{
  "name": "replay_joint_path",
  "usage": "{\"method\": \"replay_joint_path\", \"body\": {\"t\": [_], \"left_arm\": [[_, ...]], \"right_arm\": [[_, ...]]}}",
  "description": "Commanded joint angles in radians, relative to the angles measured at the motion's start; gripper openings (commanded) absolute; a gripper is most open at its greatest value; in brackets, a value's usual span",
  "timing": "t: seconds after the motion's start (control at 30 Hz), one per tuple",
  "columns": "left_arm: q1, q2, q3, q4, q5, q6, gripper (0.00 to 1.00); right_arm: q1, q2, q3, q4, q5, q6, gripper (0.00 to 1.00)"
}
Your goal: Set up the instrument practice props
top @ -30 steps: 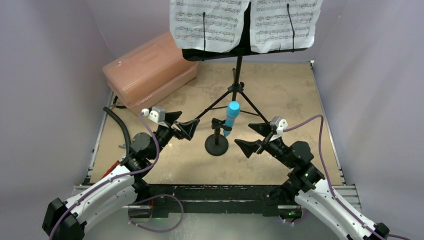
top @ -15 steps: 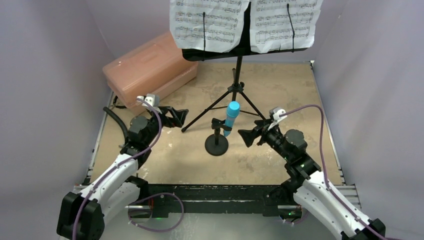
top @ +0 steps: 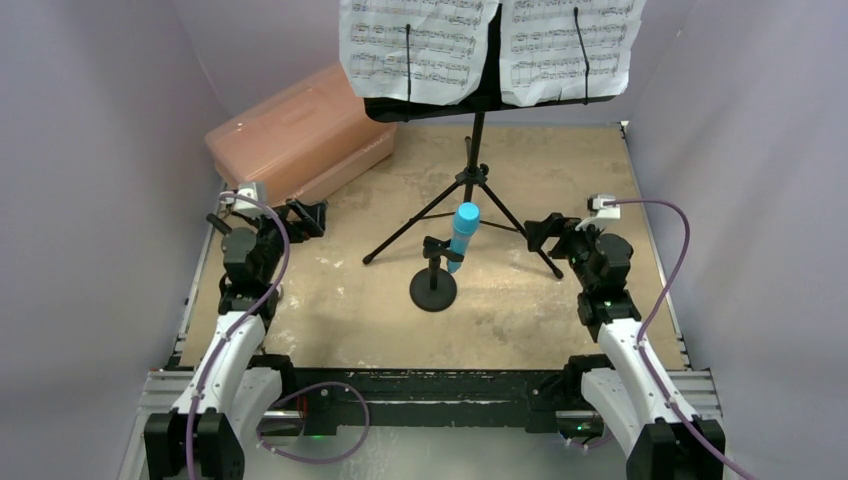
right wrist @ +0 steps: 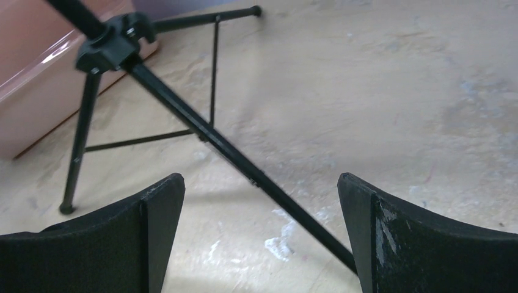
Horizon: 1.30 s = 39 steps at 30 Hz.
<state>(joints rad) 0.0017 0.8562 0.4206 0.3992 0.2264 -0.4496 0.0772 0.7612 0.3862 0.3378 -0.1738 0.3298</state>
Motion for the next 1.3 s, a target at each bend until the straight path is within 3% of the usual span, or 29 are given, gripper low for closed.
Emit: {"method": "replay_joint_path", "body": {"t": [0.0,0.27,0.4,0.5,0.7,0.83,1.1,1.27], "left_arm": [[0.031,-0.065,-0.020,0.024,-0.097,0.032,1.00],[0.032,-0.044,-0.033,0.051,-0.125,0.119,0.99],[0.032,0.011,-0.038,0.062,-0.152,0.209,0.99],[0.032,0.055,-0.057,0.096,-0.179,0.247,1.00],[0.033,0.146,-0.194,0.348,-0.211,0.282,0.99],[0.032,0.238,-0.265,0.534,-0.224,0.311,1.00],[0.033,0.561,-0.302,0.909,-0.178,0.352,0.99],[0.033,0.631,-0.236,0.890,-0.166,0.394,0.99]], "right_arm": [[-0.024,0.047,0.003,0.157,0.066,-0.015,0.98],[-0.024,0.062,-0.025,0.191,0.211,-0.071,0.98],[-0.024,0.086,-0.082,0.265,0.234,-0.232,0.98],[-0.024,0.101,-0.141,0.326,0.288,-0.257,0.98],[-0.024,0.146,-0.250,0.525,0.335,-0.187,0.98],[-0.024,0.200,-0.232,0.582,0.338,-0.230,0.98],[-0.024,0.342,-0.238,0.795,0.294,-0.241,0.98],[-0.024,0.395,-0.231,0.847,0.316,-0.260,0.98]]}}
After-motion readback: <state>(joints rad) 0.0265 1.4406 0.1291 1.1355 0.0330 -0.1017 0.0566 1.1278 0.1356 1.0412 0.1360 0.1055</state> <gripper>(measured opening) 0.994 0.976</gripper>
